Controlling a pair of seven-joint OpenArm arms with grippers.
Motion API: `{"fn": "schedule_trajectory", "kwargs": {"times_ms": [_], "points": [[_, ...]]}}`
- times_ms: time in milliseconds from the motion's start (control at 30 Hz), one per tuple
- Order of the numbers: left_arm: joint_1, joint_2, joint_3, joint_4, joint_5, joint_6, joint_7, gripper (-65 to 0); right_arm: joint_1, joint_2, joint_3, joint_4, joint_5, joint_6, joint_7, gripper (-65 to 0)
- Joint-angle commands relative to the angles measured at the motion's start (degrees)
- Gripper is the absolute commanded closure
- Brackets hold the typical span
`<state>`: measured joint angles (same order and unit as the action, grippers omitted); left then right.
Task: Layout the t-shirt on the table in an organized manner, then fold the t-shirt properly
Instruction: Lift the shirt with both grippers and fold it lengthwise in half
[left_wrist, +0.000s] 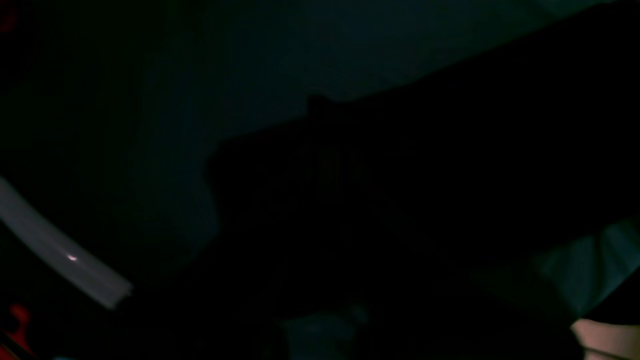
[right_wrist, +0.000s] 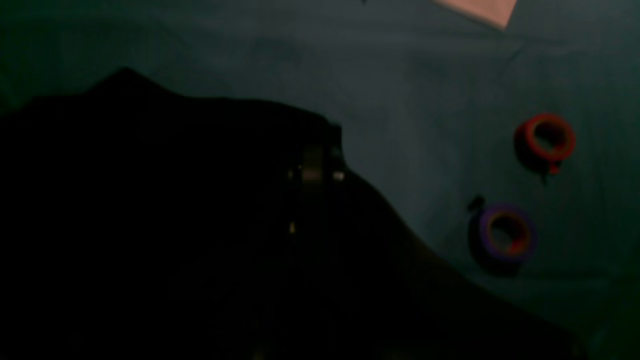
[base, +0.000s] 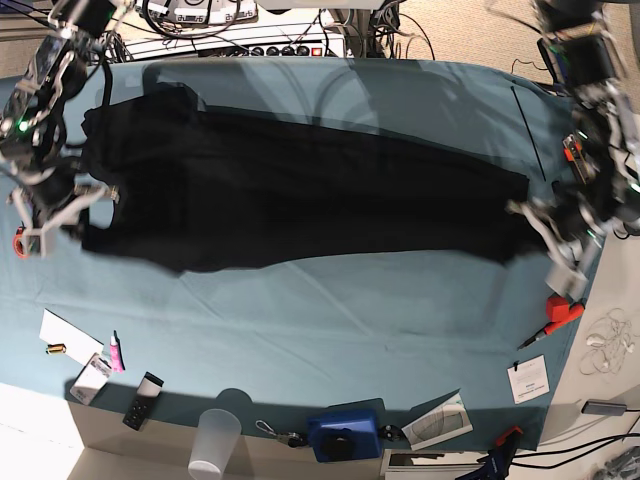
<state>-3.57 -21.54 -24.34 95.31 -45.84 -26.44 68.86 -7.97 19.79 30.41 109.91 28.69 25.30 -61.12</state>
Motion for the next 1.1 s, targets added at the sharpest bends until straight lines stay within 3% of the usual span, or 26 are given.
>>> {"fn": "schedule_trajectory", "kwargs": {"times_ms": [0,233,567,833,1000,1067], "points": [[-0.6,-1.0,-0.3,1.0,-0.6,0.4,-1.2,0.0,-0.3,1.0,0.4,1.1,0.5,-0.2,1.0,0.0],[0.6,-1.0,-0.3,1.0,-0.4,0.5,-1.2,0.0,-6.3,1.0,2.8,1.1,3.6,2.0,1.2,0.0],[0.9,-1.0,-0.3,1.0,2.4,0.5,-1.2,0.0,-7.3,1.0,12.6,1.1,3.4,2.8,0.6,0.0],[1.5,-1.0,-0.3,1.0,2.3,0.5,0.5,0.0,-7.6,-1.5,13.0,1.1,3.4,6.5,-3.4,0.0],[3.8,-1.0,-0.3,1.0,2.1,0.3,0.5,0.0,-8.4,-3.2,13.0,1.1,2.8,6.6,-2.9,0.0],[4.6,-1.0,-0.3,1.0,2.1,-1.5,0.5,0.0,-8.4,-3.3,13.0,1.1,2.9,6.6,-3.0,0.0]]}}
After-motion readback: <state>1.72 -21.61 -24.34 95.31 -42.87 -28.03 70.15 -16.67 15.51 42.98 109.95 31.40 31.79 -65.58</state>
